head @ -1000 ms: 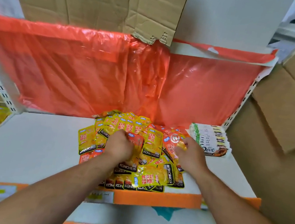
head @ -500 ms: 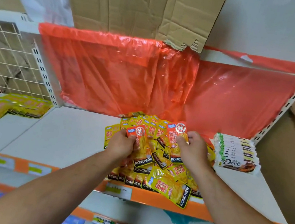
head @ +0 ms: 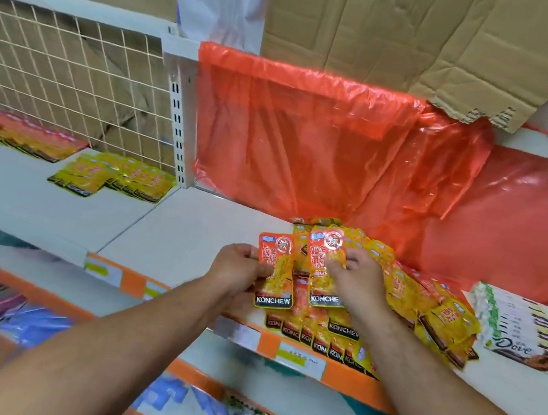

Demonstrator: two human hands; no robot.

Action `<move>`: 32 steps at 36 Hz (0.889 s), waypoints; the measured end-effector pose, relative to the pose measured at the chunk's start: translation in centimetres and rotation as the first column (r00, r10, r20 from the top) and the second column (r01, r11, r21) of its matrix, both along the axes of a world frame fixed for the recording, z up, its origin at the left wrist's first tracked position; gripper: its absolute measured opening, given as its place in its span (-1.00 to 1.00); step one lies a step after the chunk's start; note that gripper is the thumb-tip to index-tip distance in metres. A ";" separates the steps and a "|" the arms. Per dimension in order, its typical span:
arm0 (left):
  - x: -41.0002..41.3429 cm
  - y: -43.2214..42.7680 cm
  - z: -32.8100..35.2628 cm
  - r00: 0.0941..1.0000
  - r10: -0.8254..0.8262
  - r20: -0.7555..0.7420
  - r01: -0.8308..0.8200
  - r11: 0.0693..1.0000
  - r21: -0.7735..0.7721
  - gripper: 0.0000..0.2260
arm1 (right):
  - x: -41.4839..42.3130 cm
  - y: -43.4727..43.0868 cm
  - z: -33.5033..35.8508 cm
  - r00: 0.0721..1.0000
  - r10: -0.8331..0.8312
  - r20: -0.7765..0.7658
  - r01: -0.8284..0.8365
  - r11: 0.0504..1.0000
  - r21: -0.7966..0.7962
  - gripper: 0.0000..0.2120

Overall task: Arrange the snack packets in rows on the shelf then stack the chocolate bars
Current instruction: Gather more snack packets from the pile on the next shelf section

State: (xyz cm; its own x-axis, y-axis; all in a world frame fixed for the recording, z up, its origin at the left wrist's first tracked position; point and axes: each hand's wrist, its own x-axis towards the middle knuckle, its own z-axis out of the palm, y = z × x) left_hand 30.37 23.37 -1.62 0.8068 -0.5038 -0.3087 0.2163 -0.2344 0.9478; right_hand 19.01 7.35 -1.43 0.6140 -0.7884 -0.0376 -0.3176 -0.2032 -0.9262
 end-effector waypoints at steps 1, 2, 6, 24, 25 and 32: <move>0.7 1.0 -0.1 1.000 0.010 0.003 -0.010 1.000 -0.001 -0.79 | 0.8 0.7 -0.3 1.000 0.015 -0.005 -0.015 1.000 0.016 -0.56; 1.5 2.1 -0.2 1.000 0.025 0.004 -0.025 1.000 -0.009 -0.80 | 1.7 1.8 -0.2 0.999 0.035 -0.001 -0.034 0.999 0.034 -0.61; 4.8 6.9 -0.3 0.996 0.086 -0.027 -0.087 0.995 -0.042 -0.82 | 4.9 7.4 1.0 0.995 0.102 -0.006 -0.102 0.994 0.025 -0.82; 18.1 31.3 -1.4 0.933 0.358 -0.037 -0.360 0.931 -0.055 -0.85 | 23.2 30.1 0.2 0.928 0.372 -0.008 -0.368 0.921 0.132 -0.83; 18.7 32.4 -1.6 0.926 0.375 -0.038 -0.377 0.925 -0.056 -0.85 | 24.1 31.0 0.1 0.922 0.387 0.000 -0.383 0.912 0.145 -0.83; 22.2 38.6 -2.6 0.872 0.488 -0.017 -0.489 0.872 -0.029 -0.86 | 29.8 36.3 -0.6 0.861 0.508 -0.008 -0.502 0.852 0.148 -0.86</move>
State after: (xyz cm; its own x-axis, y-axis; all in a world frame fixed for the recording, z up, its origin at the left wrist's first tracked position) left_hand 52.58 62.00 -4.24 0.9498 -0.0554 -0.3080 0.3042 -0.0673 0.9502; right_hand 48.82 43.69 -2.05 0.9213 -0.3551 -0.1583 -0.2471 -0.2205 -0.9436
